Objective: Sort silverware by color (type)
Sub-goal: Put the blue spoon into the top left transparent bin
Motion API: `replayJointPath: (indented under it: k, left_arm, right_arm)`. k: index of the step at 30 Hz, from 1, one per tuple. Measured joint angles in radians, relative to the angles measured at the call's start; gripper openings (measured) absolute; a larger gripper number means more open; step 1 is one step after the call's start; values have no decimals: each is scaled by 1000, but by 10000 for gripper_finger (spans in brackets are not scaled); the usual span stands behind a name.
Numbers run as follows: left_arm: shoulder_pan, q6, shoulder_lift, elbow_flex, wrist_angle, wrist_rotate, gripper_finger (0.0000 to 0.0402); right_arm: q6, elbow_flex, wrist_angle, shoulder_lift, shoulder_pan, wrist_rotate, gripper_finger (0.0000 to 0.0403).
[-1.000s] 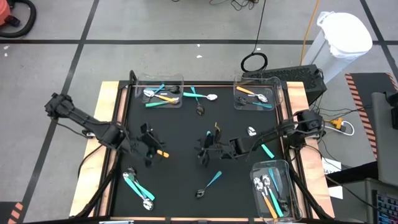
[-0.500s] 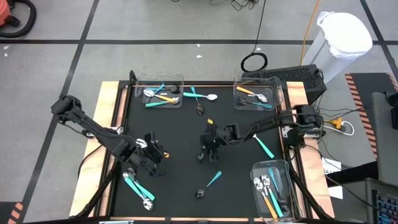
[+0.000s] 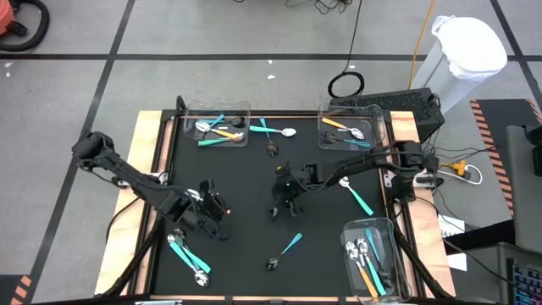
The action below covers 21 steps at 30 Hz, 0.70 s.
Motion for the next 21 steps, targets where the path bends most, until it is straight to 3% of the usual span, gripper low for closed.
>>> replayJointPath:
  k: [9, 15, 21]
  left_arm:
    - [42, -1, 0, 0, -5, 1, 70]
    - [40, -10, 0, 0, -2, 8, 70]
    - [37, -31, 0, 0, 15, 35, 70]
  right_arm:
    - [-35, 106, -93, 106, -19, -26, 161]
    - [-23, 174, -253, 136, -17, -61, 84]
    - [10, 175, -295, 132, -11, -73, 10]
